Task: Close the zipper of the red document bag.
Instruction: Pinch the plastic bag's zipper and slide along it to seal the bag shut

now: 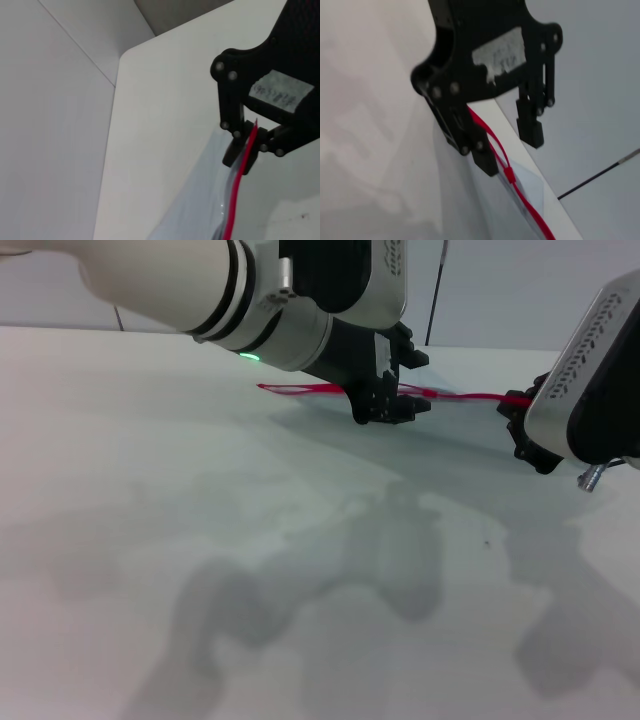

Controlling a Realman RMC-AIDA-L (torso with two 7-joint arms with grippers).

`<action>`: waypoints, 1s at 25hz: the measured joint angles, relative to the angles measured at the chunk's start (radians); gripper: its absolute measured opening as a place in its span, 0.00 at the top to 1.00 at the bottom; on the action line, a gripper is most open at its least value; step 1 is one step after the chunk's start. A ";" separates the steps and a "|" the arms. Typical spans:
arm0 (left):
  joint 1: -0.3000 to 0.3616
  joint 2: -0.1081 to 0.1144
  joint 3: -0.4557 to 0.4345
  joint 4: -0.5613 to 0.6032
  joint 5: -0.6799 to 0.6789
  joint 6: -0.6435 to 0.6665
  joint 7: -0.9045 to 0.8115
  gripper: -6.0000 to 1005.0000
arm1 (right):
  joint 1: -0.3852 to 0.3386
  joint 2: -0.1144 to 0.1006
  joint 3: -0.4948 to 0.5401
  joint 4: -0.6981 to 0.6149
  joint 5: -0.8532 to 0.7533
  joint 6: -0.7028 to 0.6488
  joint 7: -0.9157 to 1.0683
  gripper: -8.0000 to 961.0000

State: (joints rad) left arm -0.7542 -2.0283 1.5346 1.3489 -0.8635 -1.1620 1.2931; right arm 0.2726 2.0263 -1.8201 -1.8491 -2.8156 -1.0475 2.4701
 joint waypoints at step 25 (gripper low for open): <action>-0.012 0.001 0.014 -0.016 0.009 0.002 -0.004 0.63 | -0.006 0.000 -0.011 -0.055 -0.007 -0.025 0.005 0.93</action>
State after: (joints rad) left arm -0.7665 -2.0274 1.5486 1.3330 -0.8544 -1.1596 1.2892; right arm 0.2668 2.0264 -1.8315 -1.9037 -2.8227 -1.0723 2.4749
